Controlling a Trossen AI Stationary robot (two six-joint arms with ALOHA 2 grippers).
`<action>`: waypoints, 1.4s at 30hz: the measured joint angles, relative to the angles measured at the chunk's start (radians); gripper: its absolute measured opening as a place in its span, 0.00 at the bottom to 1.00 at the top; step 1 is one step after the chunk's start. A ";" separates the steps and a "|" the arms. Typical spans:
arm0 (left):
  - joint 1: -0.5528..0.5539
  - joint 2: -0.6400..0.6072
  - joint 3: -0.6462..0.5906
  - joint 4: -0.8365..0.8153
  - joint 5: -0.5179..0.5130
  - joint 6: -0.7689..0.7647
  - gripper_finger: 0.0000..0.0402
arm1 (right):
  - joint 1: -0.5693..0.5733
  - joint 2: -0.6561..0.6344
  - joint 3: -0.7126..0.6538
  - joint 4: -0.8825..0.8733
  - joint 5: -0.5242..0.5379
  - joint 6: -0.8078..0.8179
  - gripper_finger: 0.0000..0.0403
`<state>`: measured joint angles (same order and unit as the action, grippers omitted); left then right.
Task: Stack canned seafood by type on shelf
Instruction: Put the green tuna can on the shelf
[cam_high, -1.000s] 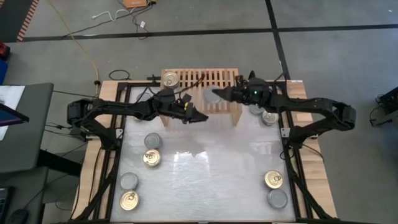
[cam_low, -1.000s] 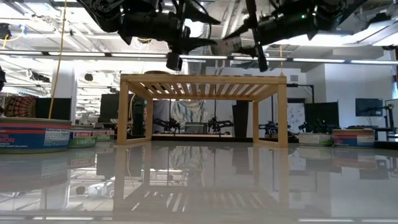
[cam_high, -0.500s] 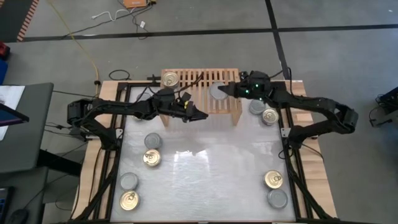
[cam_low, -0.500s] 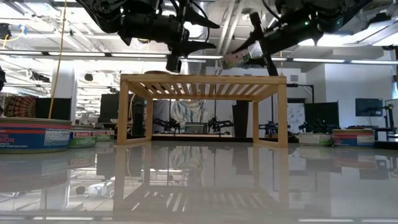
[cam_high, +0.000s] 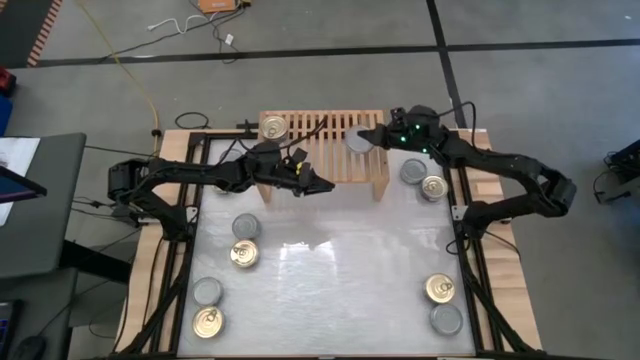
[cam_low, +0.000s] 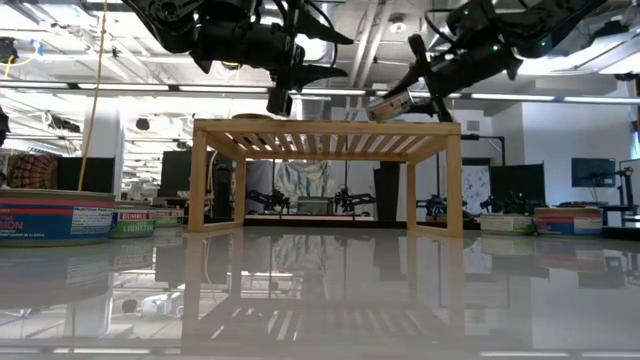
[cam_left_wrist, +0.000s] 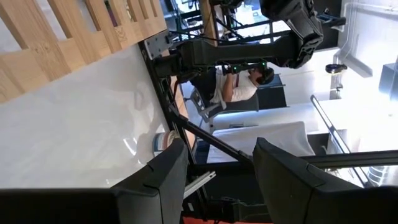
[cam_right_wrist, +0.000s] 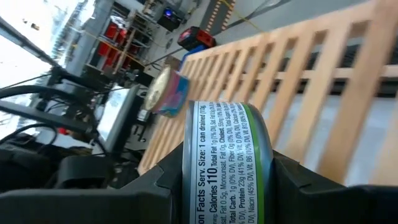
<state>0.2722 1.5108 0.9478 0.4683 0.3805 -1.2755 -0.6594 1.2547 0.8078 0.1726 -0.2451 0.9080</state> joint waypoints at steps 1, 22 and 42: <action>0.000 0.000 0.000 0.000 0.000 0.000 0.43 | -0.002 0.000 0.000 -0.011 0.000 0.001 0.41; -0.004 0.000 0.001 0.000 -0.001 0.007 0.43 | -0.005 0.008 0.001 -0.109 0.000 -0.001 0.56; -0.004 0.000 0.001 0.000 -0.002 0.007 0.43 | -0.031 0.008 0.001 -0.105 0.004 -0.295 0.63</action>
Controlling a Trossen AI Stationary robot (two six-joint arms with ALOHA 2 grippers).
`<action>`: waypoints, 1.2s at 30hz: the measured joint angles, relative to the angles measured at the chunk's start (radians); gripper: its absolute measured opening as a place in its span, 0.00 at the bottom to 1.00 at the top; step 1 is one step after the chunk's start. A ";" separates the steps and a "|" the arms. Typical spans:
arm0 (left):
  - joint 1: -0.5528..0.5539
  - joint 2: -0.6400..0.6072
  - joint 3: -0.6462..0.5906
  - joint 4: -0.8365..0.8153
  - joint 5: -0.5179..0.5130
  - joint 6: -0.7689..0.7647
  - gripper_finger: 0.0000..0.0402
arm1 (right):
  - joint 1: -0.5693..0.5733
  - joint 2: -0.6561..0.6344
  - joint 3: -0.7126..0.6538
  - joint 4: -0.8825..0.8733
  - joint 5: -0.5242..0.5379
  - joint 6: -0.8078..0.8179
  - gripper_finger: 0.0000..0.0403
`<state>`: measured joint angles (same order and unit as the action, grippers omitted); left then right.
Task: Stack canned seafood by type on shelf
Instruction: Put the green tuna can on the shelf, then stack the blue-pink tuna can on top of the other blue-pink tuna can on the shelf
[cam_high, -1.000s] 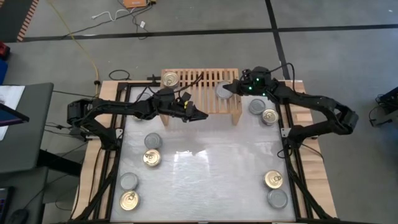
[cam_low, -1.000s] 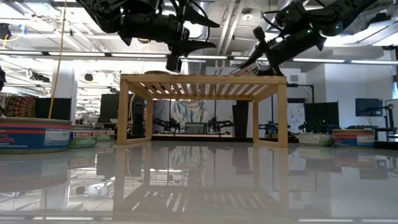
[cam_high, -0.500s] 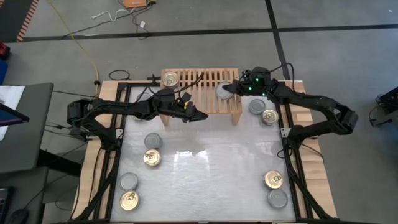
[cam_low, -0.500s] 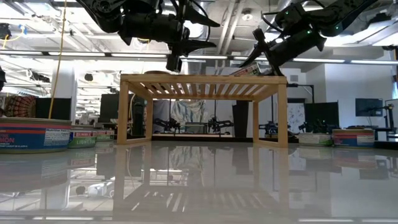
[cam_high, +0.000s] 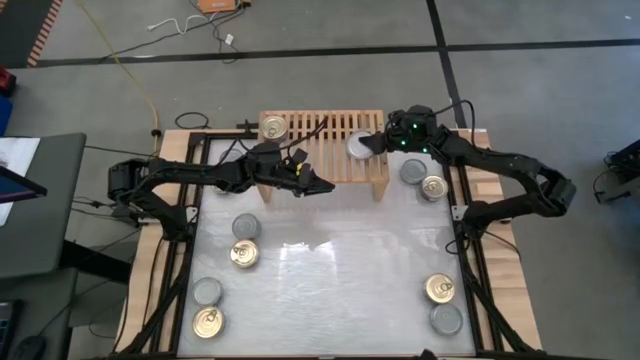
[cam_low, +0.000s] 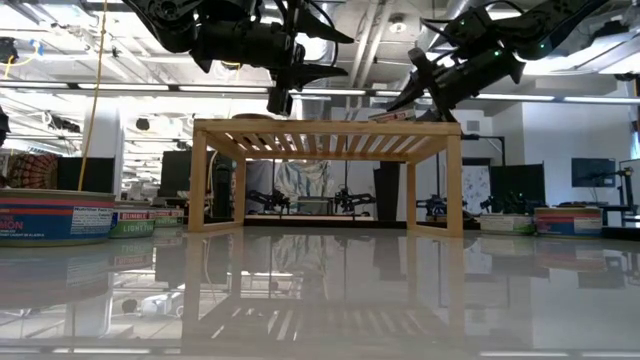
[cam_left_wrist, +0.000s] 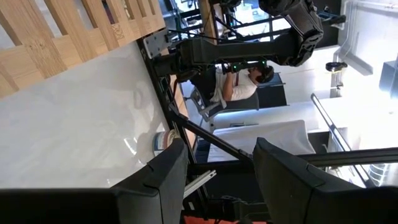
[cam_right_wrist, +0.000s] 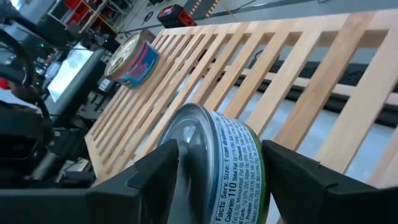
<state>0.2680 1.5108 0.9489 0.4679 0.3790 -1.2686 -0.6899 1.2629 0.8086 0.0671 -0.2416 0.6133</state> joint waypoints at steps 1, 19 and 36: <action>0.000 0.000 0.000 0.000 0.000 0.000 0.43 | 0.000 0.000 0.000 0.000 0.005 -0.008 0.63; 0.000 0.000 0.000 -0.006 0.000 0.011 0.43 | -0.068 -0.027 0.000 -0.002 0.041 -0.046 0.63; 0.009 0.000 0.000 0.011 -0.003 0.194 0.43 | -0.088 -0.373 0.000 -0.291 0.030 0.036 0.64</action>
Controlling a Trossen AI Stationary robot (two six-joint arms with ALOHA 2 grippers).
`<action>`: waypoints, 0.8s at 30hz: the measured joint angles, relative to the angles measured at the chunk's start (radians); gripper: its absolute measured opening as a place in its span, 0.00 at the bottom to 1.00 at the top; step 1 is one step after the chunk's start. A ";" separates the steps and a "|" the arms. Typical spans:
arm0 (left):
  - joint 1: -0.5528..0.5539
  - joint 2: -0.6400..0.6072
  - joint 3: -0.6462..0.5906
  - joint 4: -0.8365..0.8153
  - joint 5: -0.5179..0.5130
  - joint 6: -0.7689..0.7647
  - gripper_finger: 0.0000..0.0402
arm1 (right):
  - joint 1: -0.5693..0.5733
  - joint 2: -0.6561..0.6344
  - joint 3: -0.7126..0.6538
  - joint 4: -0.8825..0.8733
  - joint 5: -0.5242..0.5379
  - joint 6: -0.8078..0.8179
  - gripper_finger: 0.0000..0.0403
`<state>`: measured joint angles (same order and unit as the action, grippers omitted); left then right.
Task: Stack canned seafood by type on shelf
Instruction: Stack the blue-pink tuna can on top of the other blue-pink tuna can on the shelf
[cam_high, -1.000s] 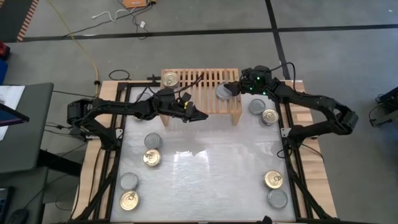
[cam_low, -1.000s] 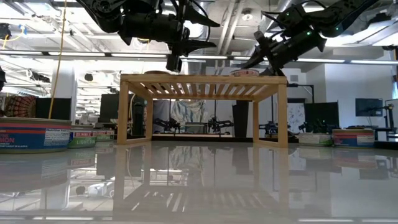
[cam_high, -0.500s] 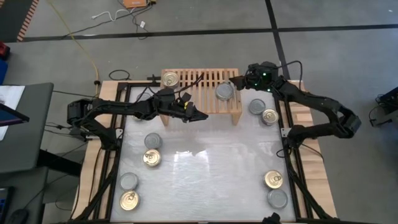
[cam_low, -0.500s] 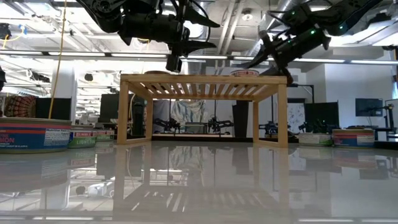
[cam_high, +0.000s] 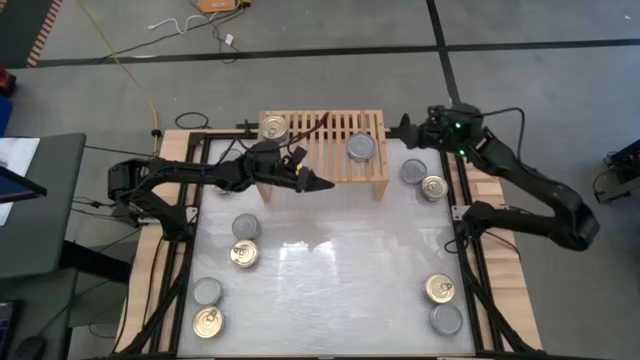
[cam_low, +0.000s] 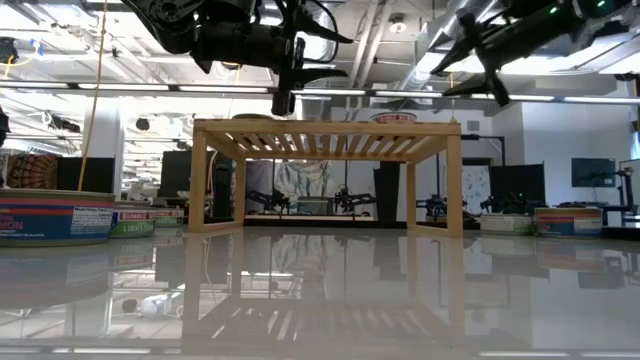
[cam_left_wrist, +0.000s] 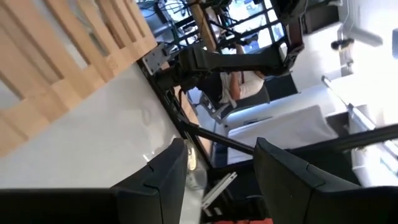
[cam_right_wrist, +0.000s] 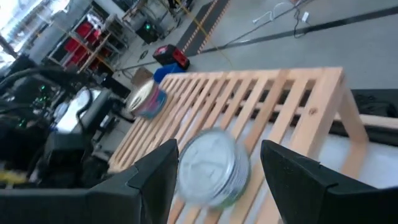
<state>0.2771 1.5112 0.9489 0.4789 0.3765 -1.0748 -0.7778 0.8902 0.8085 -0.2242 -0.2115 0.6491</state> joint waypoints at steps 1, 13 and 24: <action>0.000 0.000 0.000 0.000 0.001 0.022 0.43 | 0.010 -0.019 0.000 -0.025 0.000 0.000 0.64; -0.052 -0.007 0.000 -0.099 0.011 0.245 0.43 | 0.361 -0.196 -0.001 -0.268 0.265 0.171 0.57; -0.118 -0.232 0.000 -0.521 -0.315 0.466 0.43 | 0.930 -0.145 -0.001 -0.294 0.760 0.423 0.43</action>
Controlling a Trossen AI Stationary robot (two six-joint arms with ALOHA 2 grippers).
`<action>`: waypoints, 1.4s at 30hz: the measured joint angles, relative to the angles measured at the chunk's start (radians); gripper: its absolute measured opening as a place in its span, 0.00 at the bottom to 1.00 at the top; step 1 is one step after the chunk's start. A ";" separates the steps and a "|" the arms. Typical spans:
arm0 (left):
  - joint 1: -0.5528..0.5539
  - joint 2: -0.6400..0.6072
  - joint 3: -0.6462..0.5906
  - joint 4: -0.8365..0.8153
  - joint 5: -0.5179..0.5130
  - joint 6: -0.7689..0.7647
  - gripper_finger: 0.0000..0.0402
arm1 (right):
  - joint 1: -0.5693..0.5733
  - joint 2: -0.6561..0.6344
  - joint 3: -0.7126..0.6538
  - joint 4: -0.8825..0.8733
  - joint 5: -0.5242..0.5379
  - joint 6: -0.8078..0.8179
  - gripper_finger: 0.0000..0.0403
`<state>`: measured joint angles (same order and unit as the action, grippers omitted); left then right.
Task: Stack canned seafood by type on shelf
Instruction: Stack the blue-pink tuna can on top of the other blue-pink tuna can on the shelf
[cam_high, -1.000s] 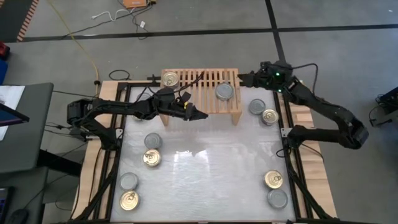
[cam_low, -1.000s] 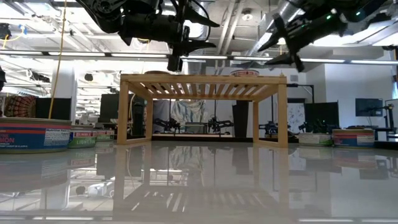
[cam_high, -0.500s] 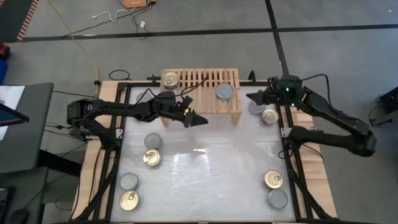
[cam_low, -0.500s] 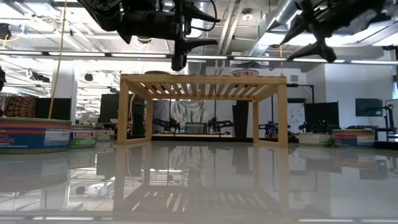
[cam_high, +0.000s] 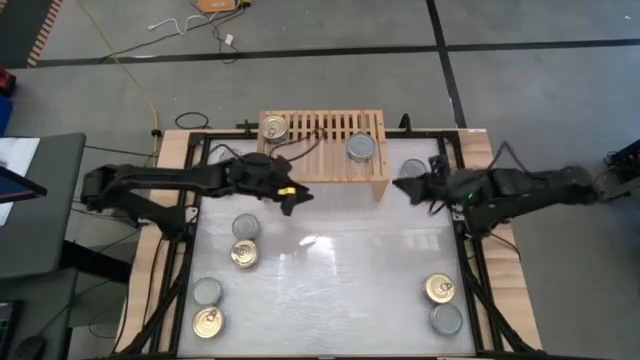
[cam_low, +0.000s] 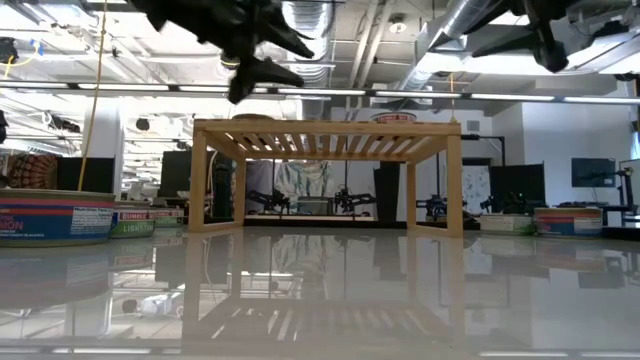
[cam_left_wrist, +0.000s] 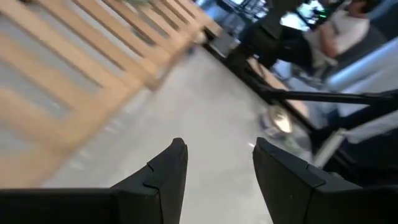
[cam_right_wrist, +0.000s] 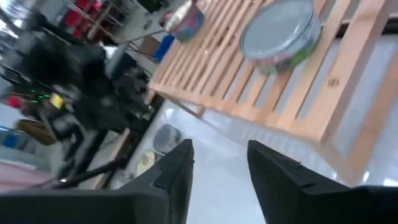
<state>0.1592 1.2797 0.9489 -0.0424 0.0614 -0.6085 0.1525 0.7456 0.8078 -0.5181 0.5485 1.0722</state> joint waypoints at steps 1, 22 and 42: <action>-0.001 -0.028 0.000 -0.032 -0.021 0.010 0.43 | 0.044 0.026 0.000 0.000 0.039 0.030 0.42; -0.222 -0.267 -0.065 -0.403 -0.408 -0.313 0.43 | 0.268 0.470 -0.049 -0.043 -0.062 0.602 0.36; -0.621 -0.266 -0.261 -0.258 -0.563 -0.727 0.43 | 0.354 0.636 -0.129 0.547 -0.159 0.239 0.36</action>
<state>-0.4615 1.0142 0.6880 -0.3001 -0.5016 -1.3352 0.5063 1.3814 0.6792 0.0287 0.3890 1.3115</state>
